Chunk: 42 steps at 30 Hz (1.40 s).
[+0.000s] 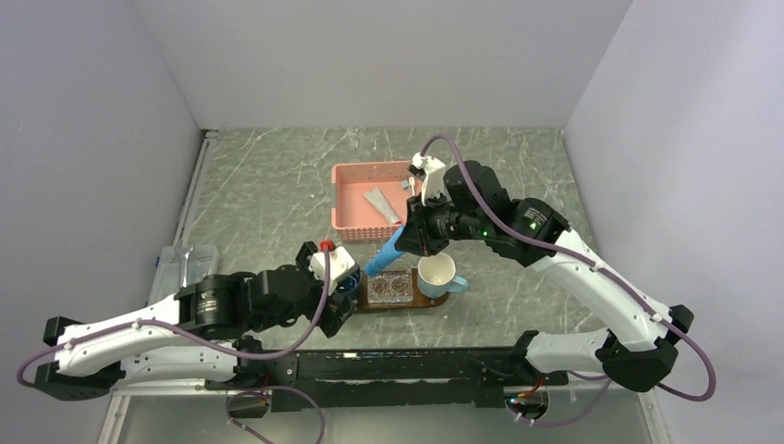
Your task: Prepare toiletry sets of a toothbrush and toothpaste on the tray
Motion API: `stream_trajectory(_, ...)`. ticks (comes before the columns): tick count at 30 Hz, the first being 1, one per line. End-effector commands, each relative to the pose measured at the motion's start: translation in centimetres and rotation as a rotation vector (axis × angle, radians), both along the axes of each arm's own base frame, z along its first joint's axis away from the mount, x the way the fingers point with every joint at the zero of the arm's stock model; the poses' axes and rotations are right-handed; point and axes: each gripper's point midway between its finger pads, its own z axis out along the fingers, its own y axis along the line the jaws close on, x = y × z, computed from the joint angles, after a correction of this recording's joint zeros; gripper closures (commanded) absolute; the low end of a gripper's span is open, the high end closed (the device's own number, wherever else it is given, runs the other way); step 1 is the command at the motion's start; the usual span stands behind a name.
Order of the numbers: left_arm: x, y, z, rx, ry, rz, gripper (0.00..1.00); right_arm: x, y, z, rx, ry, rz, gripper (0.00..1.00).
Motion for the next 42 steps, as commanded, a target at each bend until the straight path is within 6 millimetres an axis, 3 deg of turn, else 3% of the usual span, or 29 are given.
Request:
stream_trajectory(1,1.3,-0.1,0.8,-0.067,0.025,0.055,0.01,2.2,-1.3,1.4,-0.081,-0.150,-0.047,1.00)
stream_trajectory(13,7.2,5.0,1.4,-0.098,0.081,0.364,0.01,3.5,-0.5,1.3,-0.256,-0.342,-0.037,1.00)
stream_trajectory(25,12.0,10.2,0.6,-0.166,0.070,0.618,0.03,3.9,1.0,-1.4,-0.460,-0.397,-0.016,1.00)
stream_trajectory(33,12.5,12.8,0.2,-0.168,0.036,0.725,0.04,3.9,2.0,-3.2,-0.510,-0.395,0.004,1.00)
stream_trajectory(42,12.2,12.9,0.2,-0.174,0.028,0.721,0.03,3.7,2.9,-4.9,-0.514,-0.373,0.023,1.00)
